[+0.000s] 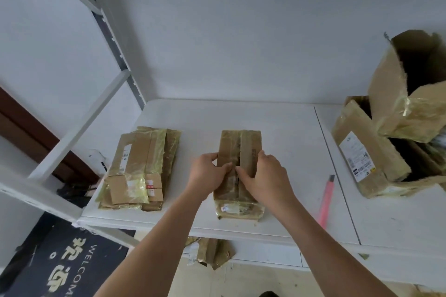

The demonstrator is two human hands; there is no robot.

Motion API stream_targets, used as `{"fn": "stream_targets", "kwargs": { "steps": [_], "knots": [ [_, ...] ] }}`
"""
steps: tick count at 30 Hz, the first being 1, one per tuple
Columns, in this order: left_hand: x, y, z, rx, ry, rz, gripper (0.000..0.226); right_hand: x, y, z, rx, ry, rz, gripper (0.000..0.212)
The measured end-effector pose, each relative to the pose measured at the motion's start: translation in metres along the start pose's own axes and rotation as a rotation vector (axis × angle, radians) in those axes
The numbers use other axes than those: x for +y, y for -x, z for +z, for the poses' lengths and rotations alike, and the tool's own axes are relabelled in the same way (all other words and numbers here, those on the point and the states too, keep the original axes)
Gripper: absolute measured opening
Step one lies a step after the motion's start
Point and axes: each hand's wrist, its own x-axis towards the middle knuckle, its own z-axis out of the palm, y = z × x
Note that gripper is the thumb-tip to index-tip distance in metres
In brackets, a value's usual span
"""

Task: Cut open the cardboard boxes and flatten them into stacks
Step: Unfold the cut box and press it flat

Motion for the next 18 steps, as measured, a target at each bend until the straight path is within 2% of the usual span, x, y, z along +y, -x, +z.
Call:
{"fn": "stream_targets", "kwargs": {
  "steps": [3, 5, 9, 13, 16, 18],
  "knots": [
    [-0.002, -0.001, -0.003, 0.003, -0.007, -0.003, 0.017, -0.007, 0.001, 0.001, 0.0, 0.018, 0.037, 0.075],
    [-0.004, -0.002, -0.005, 0.002, -0.01, 0.003, 0.017, -0.01, 0.001, 0.001, -0.013, 0.009, 0.059, 0.075],
    [-0.004, -0.001, -0.005, -0.001, 0.015, 0.017, 0.023, -0.011, -0.001, -0.003, -0.025, -0.065, 0.069, 0.049],
    [-0.004, 0.0, -0.009, -0.01, 0.009, -0.002, 0.028, 0.007, -0.003, -0.027, -0.17, -0.64, 0.18, 0.017],
    [-0.002, 0.0, -0.011, -0.032, -0.039, 0.007, 0.031, 0.036, 0.002, -0.031, -0.305, -0.979, 0.325, 0.017],
    [0.001, 0.002, -0.009, -0.036, -0.101, 0.034, 0.037, 0.054, 0.01, -0.025, -0.317, -1.175, 0.396, 0.031]
  ]
}}
